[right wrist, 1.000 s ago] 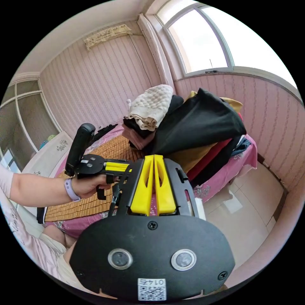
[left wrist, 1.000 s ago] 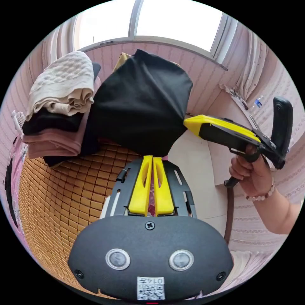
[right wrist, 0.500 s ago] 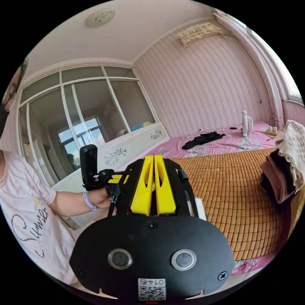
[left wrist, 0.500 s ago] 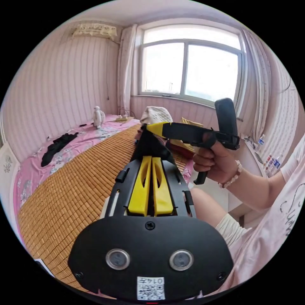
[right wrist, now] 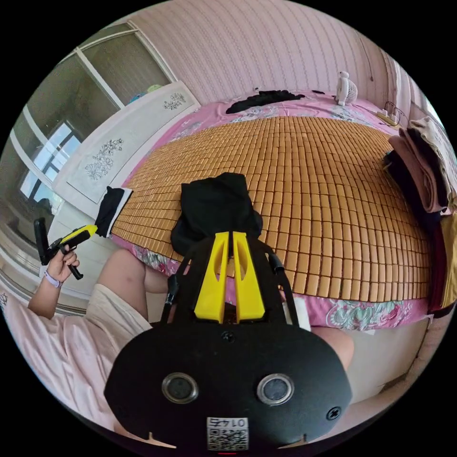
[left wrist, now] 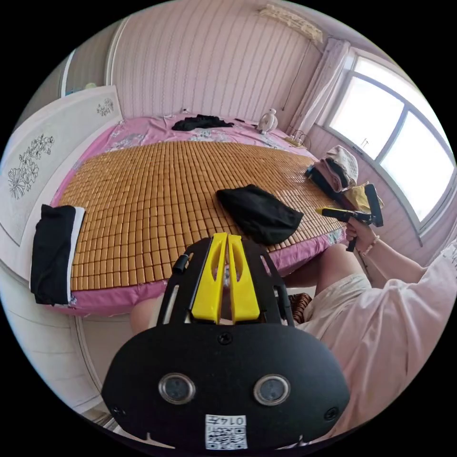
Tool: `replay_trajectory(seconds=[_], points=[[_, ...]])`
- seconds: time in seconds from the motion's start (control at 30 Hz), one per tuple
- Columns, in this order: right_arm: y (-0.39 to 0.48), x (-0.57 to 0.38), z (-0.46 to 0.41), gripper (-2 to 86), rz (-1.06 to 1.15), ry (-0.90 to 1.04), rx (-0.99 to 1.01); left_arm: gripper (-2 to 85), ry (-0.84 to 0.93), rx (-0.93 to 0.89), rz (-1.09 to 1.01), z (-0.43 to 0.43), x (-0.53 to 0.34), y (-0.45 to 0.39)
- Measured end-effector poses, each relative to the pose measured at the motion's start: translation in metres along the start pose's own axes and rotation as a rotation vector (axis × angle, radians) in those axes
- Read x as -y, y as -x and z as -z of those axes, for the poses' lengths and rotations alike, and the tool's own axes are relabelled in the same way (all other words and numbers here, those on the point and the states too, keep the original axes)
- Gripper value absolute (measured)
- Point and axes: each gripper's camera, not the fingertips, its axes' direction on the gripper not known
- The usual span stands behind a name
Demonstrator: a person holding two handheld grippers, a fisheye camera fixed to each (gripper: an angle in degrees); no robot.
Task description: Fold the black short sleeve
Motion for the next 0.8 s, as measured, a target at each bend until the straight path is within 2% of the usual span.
replay_trajectory(seconds=[0.07,0.13,0.2,0.3,0.33,0.4,0.47,0.57,0.63,0.7,0.77,0.8], points=[[0.032,0.001,-0.022,4.6,0.127,0.036,0.014,-0.6,0.076,-0.046,0.016,-0.025,-0.006,0.020],[0.076,0.003,-0.062,7.2,0.308,0.137,-0.011,0.1,0.111,-0.074,0.006,-0.044,-0.003,0.026],[0.100,0.008,-0.089,8.7,0.399,0.184,-0.047,1.9,0.117,-0.098,-0.015,-0.058,0.002,0.029],[0.111,0.027,-0.135,9.1,0.404,0.230,-0.163,5.5,0.110,-0.150,-0.063,-0.077,0.014,0.029],[0.104,0.037,-0.155,8.1,0.378,0.298,-0.192,6.0,0.108,-0.151,-0.082,-0.083,0.019,0.029],[0.090,0.054,-0.167,5.8,0.340,0.385,-0.132,7.1,0.105,-0.157,-0.105,-0.091,0.024,0.029],[0.076,0.071,-0.149,2.8,0.305,0.343,-0.032,8.2,0.121,-0.165,-0.116,-0.099,0.032,0.032],[0.039,0.103,-0.089,1.2,0.197,0.174,0.215,10.3,0.122,-0.170,-0.133,-0.106,0.042,0.036],[-0.009,0.118,-0.034,0.5,0.056,-0.021,0.474,11.3,0.119,-0.176,-0.137,-0.110,0.050,0.039],[-0.047,0.120,-0.005,0.2,-0.035,-0.124,0.570,12.0,0.115,-0.185,-0.139,-0.115,0.060,0.040],[-0.080,0.116,0.011,0.1,-0.070,-0.177,0.546,12.8,0.111,-0.178,-0.152,-0.123,0.075,0.038],[-0.102,0.110,0.017,0.0,-0.111,-0.192,0.473,12.9,0.116,-0.167,-0.159,-0.127,0.079,0.037]])
